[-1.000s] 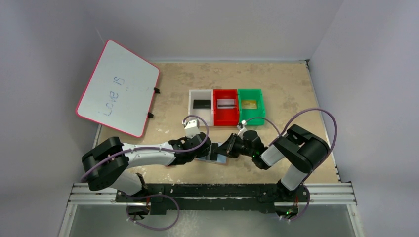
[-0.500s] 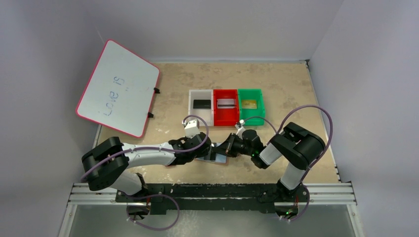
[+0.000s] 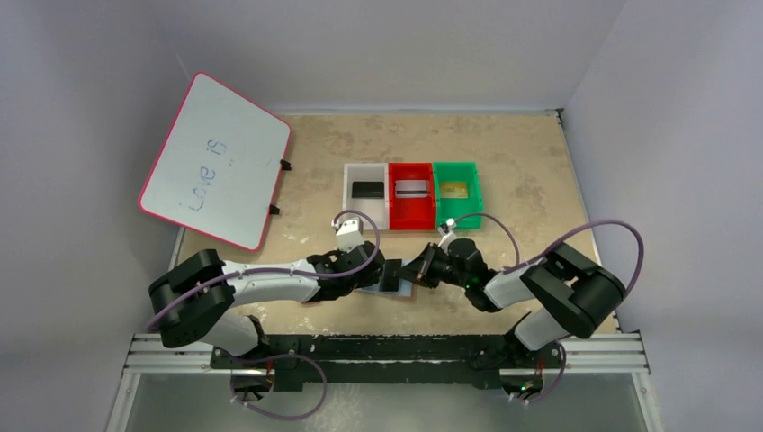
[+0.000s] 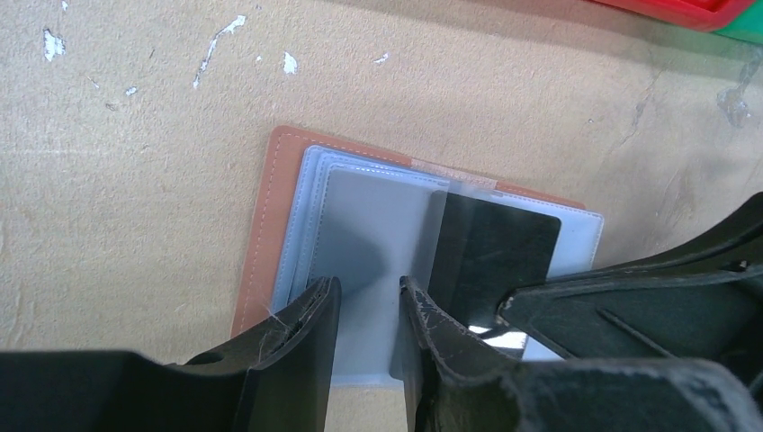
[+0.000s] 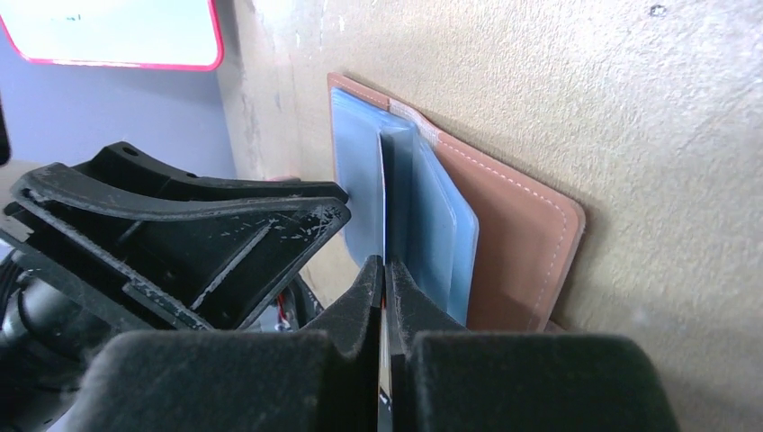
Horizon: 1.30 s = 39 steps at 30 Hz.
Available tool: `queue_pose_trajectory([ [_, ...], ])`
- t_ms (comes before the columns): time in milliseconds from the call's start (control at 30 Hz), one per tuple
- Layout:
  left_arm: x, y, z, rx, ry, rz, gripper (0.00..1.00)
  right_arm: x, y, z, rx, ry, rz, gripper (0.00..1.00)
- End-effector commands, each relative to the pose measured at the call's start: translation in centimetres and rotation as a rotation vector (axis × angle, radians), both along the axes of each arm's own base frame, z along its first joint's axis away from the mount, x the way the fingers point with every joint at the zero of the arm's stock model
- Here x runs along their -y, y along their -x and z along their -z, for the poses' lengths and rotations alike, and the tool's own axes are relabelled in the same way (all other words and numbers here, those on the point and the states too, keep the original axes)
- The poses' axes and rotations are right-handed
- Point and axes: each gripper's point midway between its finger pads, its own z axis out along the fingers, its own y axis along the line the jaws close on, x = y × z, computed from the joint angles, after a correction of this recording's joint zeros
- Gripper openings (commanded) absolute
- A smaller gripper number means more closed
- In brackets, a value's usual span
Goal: Take the credit cards out of the card holder
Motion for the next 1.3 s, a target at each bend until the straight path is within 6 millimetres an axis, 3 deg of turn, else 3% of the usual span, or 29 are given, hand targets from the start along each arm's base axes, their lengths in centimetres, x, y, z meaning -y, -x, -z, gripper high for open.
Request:
queue_pose_trajectory([
  [0, -1.0, 0.7, 0.4, -0.018, -0.045, 0.013, 0.31, 1.4, -0.3, 0.2, 0.013, 0.074, 0.05, 0.0],
  [167, -0.5, 0.6, -0.7, 0.002, -0.013, 0.031, 0.37, 2.1, -0.9, -2.1, 0.086, 0.094, 0.072, 0.0],
  [367, 0.6, -0.2, -4.9, 0.08, 0.062, 0.046, 0.43, 3.3, -1.9, -5.5, 0.206, 0.127, 0.117, 0.0],
  [500, -0.3, -0.9, -7.3, 0.13, 0.026, 0.026, 0.5, 3.5, -2.2, -7.7, 0.318, 0.135, 0.098, 0.0],
  [600, -2.2, -1.4, -8.8, 0.167, -0.083, 0.019, 0.62, 3.3, -2.2, -9.1, 0.394, 0.13, 0.072, 0.0],
  [767, -6.4, -3.2, -13.8, 0.263, -0.197, -0.06, 0.83, 2.6, -2.7, -11.4, 0.526, 0.117, 0.029, 0.0],
  [833, -8.1, -4.1, -14.6, 0.254, -0.184, -0.084, 0.84, 2.0, -2.5, -11.9, 0.563, 0.093, -0.01, 0.0],
  [967, -13.7, -5.5, -15.4, 0.229, -0.233, -0.202, 0.86, 1.1, -2.6, -12.6, 0.619, 0.089, -0.062, 0.0],
  [1067, -17.7, -5.7, -16.2, 0.223, -0.285, -0.297, 0.88, 0.7, -2.9, -13.4, 0.699, 0.113, -0.096, 0.0],
  [1267, -22.8, -4.8, -16.3, 0.255, -0.413, -0.411, 0.89, 0.3, -3.8, -15.8, 0.905, 0.25, -0.133, 0.0],
])
